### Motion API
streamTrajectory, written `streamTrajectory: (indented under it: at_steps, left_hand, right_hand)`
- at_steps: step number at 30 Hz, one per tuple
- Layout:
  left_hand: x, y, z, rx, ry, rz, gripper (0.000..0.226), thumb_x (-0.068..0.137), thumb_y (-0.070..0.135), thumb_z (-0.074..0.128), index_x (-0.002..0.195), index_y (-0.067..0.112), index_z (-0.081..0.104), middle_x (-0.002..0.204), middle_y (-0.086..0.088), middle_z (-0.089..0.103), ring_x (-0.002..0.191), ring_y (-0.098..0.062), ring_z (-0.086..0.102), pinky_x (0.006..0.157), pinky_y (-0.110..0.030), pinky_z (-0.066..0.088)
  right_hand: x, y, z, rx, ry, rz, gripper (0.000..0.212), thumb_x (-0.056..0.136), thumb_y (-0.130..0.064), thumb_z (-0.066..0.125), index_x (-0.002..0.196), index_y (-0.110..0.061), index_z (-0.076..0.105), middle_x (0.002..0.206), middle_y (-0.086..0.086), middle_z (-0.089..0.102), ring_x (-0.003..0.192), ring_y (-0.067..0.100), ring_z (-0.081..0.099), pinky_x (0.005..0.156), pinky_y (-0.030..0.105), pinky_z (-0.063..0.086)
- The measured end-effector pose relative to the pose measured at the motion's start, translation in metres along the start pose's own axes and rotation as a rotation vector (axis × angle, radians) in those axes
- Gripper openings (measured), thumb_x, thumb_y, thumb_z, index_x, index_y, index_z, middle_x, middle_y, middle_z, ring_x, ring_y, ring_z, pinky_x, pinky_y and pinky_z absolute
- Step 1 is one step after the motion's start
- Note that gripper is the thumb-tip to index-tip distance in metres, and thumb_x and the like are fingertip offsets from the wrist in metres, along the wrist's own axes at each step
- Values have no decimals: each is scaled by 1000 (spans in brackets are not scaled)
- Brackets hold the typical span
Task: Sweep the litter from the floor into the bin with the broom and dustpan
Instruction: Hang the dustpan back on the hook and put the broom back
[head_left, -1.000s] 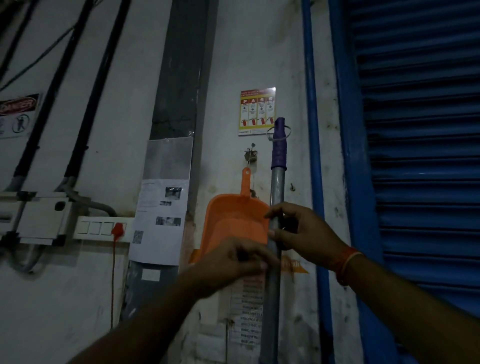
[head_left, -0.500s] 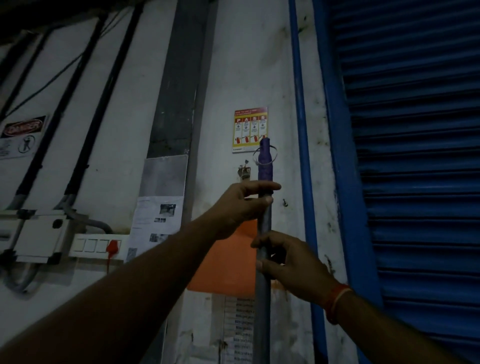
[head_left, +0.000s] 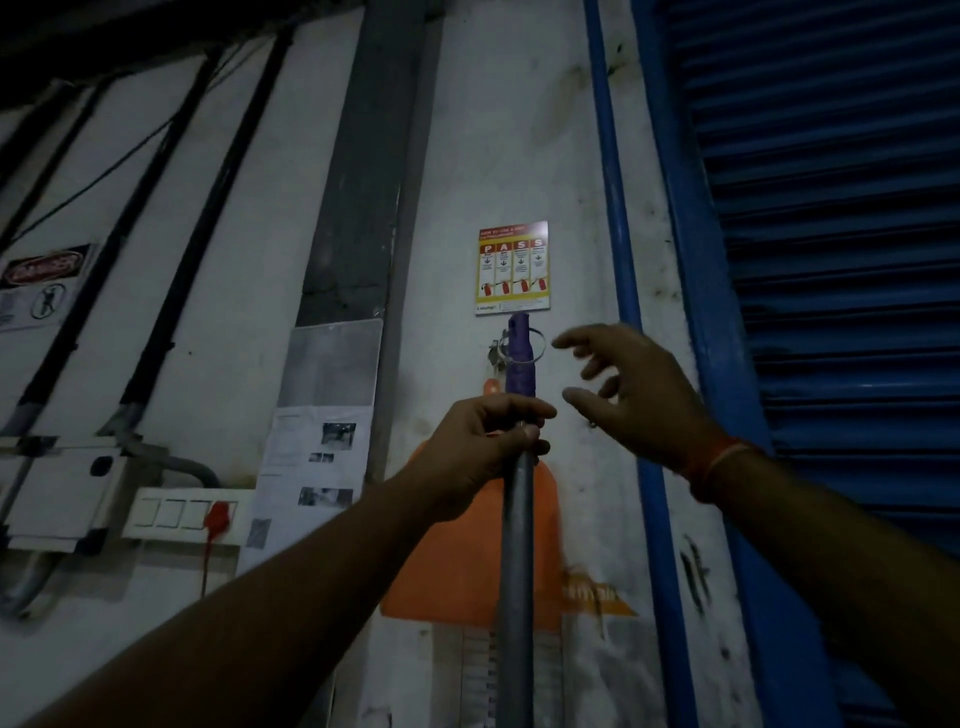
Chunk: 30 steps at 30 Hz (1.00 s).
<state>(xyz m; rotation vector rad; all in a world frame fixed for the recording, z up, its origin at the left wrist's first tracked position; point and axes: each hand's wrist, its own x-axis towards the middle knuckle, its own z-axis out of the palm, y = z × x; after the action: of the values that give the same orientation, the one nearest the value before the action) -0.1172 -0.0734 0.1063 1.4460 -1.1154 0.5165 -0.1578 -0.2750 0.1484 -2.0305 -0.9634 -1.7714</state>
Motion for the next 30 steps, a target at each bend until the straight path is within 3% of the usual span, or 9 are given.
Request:
streamTrajectory:
  at_steps: [3, 8, 12, 14, 21, 27, 30]
  left_hand:
    - [-4, -17, -14, -13, -23, -10, 24, 96, 0, 60, 115, 8, 71, 118, -23, 65, 101, -29, 71, 83, -35, 58]
    - [-2, -41, -41, -10, -68, -18, 23, 96, 0, 60, 112, 12, 73, 116, -20, 67, 100, -29, 72, 83, -36, 60]
    - [7, -58, -66, -39, -106, -22, 23, 95, 1, 62, 110, 14, 74, 118, -14, 69, 99, -28, 73, 83, -36, 60]
    - [12, -69, -73, -24, -129, -18, 22, 95, 2, 62, 110, 14, 74, 114, -11, 71, 98, -27, 73, 84, -37, 60]
    - [32, -97, -91, -22, -150, -36, 24, 95, 4, 61, 112, 15, 74, 118, -5, 70, 102, -27, 72, 91, -43, 59]
    - [55, -116, -99, -125, -95, -80, 26, 95, 0, 59, 115, 10, 73, 120, -13, 69, 100, -28, 71, 89, -42, 59]
    - [69, -124, -98, -159, -77, -97, 26, 95, 1, 60, 114, 13, 74, 120, -14, 69, 106, -32, 70, 92, -45, 58]
  right_hand:
    - [29, 10, 29, -91, -68, -74, 53, 81, -26, 78, 129, -31, 57, 116, -7, 47, 91, 3, 55, 69, 13, 52]
    - [58, 22, 79, -134, -22, -109, 14, 84, -23, 75, 98, -22, 73, 95, -5, 63, 81, 6, 60, 75, 26, 56]
    - [83, 30, 107, 133, 96, 115, 9, 89, -22, 69, 98, -22, 72, 81, -10, 69, 69, 2, 65, 62, 12, 50]
    - [95, 35, 119, 232, 140, 235, 6, 89, -22, 70, 95, -22, 72, 78, -7, 71, 64, 2, 66, 56, 12, 49]
    - [132, 54, 162, 452, 177, 549, 10, 84, -19, 75, 77, -14, 71, 76, 6, 71, 68, 17, 65, 60, 26, 54]
    - [149, 83, 185, 644, 245, 748, 13, 79, -9, 78, 78, 2, 70, 74, 20, 64, 66, 28, 58, 65, 36, 50]
    - [154, 96, 192, 704, 238, 819, 15, 77, -8, 77, 68, -2, 67, 74, 21, 63, 66, 27, 57, 68, 36, 48]
